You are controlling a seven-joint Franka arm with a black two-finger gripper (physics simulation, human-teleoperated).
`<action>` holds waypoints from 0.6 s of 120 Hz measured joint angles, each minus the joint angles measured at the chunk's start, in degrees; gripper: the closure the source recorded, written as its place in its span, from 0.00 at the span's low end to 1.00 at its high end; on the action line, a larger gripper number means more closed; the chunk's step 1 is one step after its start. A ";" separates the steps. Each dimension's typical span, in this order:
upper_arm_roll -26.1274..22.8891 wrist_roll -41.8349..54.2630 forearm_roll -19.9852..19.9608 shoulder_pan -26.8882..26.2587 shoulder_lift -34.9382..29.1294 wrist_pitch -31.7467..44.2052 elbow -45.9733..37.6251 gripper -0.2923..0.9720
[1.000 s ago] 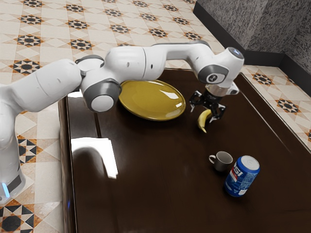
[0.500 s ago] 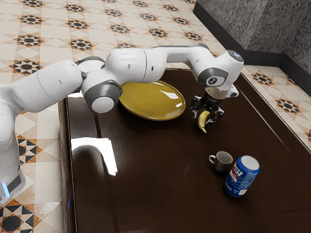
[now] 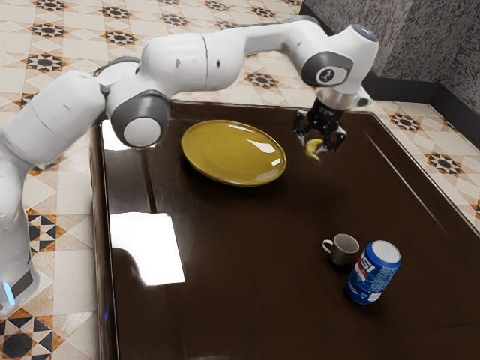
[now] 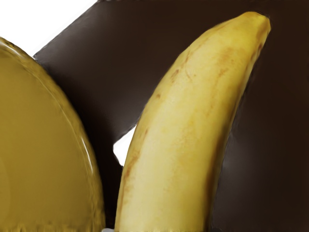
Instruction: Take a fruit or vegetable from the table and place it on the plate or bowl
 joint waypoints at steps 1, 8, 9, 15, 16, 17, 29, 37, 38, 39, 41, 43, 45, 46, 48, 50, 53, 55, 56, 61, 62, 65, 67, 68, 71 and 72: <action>0.01 0.01 0.08 0.04 -0.68 -0.12 -0.68 0.65; 0.05 0.05 0.72 0.40 -6.06 -0.84 -6.15 0.66; 0.06 0.05 0.88 0.43 -6.84 -0.93 -7.00 0.66; 0.06 0.23 1.91 1.18 -10.99 -1.31 -11.70 0.66; 0.06 0.28 2.07 1.36 -11.48 -1.37 -12.31 0.66; 0.06 0.32 2.24 1.55 -11.96 -1.41 -12.93 0.66; -0.02 1.37 4.01 4.09 -16.42 -0.90 -20.03 0.66; 0.06 2.53 4.64 5.01 -17.57 0.41 -23.29 0.66; 0.06 2.68 4.70 5.14 -17.64 0.57 -23.56 0.66; 0.06 2.86 4.74 5.27 -17.69 0.78 -23.89 0.65; 0.06 3.21 4.83 5.52 -17.77 1.20 -24.53 0.65; 0.08 3.59 4.87 5.76 -17.84 1.68 -25.20 0.65; 0.10 3.98 4.91 5.97 -17.90 2.19 -25.83 0.65; 0.11 4.17 4.92 6.07 -17.92 2.45 -26.12 0.65; 0.12 4.56 4.93 6.27 -17.94 2.98 -26.65 0.65; 0.13 4.96 4.91 6.43 -17.94 3.56 -27.30 0.65; 0.14 5.55 4.86 6.61 -17.95 4.54 -28.60 0.66; 0.14 5.93 4.83 6.68 -17.95 5.16 -29.27 0.66; 0.15 6.11 4.82 6.71 -17.95 5.46 -29.56 0.66; 0.07 7.00 4.74 6.77 -17.95 7.04 -31.20 0.66; 0.06 7.17 4.72 6.76 -17.95 7.32 -31.43 0.66; 0.03 7.67 4.68 6.76 -17.99 8.11 -31.98 0.66; 0.04 8.02 4.65 6.76 -18.02 8.57 -32.24 0.63; 0.04 8.21 4.59 6.77 -18.04 8.79 -32.34 0.61; 0.13 8.86 4.16 6.80 -18.04 9.40 -32.54 0.55; 0.16 9.07 4.03 6.84 -18.04 9.59 -32.59 0.54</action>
